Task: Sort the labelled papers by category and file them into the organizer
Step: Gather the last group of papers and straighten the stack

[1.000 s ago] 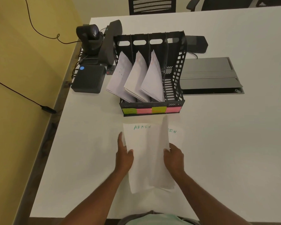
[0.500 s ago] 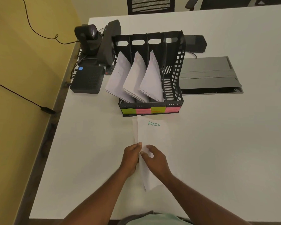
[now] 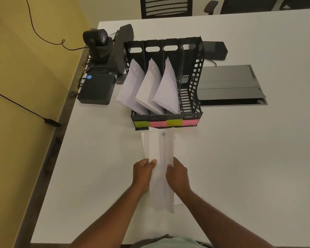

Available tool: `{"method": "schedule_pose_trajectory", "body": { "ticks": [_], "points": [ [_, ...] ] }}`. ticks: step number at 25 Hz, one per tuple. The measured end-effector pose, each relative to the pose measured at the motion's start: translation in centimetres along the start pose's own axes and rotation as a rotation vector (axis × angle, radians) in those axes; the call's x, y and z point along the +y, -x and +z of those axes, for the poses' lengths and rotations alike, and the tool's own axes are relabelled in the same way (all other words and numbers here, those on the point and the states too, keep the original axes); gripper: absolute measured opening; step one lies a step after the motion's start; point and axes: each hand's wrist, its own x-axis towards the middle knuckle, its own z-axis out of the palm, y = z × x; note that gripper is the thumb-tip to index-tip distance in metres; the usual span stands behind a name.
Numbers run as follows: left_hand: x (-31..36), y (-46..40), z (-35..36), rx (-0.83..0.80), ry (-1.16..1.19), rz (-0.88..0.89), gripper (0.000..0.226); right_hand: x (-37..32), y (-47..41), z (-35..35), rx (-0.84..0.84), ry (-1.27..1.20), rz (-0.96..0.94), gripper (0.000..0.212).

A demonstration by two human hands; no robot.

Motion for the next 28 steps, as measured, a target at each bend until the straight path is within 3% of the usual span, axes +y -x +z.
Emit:
{"method": "schedule_pose_trajectory", "body": {
  "ticks": [2, 4, 6, 10, 13, 17, 23, 28],
  "points": [
    [0.0, -0.6, -0.6, 0.080, -0.122, 0.100, 0.019, 0.1, -0.8, -1.7, 0.117, -0.005, 0.049, 0.034],
    [-0.1, -0.9, -1.7, 0.056, -0.188, 0.192, 0.058, 0.6, -1.7, -3.8, 0.171, -0.018, 0.091, 0.033],
    [-0.1, -1.1, -2.4, 0.013, -0.260, 0.266, 0.075, 0.9, -2.3, -5.3, 0.174, -0.057, 0.134, 0.027],
    [0.8, -0.3, -1.5, -0.080, -0.255, 0.236, 0.045, -0.2, -2.1, -5.1, 0.072, -0.213, 0.152, 0.034],
    [0.5, 0.7, 0.1, -0.197, -0.077, 0.185, 0.015, -0.9, -1.5, -3.3, -0.074, -0.352, 0.176, 0.036],
    [1.1, 1.4, 1.1, -0.203, 0.004, 0.142, 0.015, -0.6, -1.6, -2.1, -0.134, -0.401, 0.170, 0.036],
    [1.0, 0.6, 0.7, -0.049, -0.066, 0.114, 0.019, -0.6, -1.9, -1.6, -0.076, -0.219, 0.116, 0.033],
    [1.2, 0.8, 1.2, -0.018, -0.096, 0.123, 0.019, -0.9, -1.2, -0.1, -0.087, -0.044, 0.045, 0.057]
  ]
}}
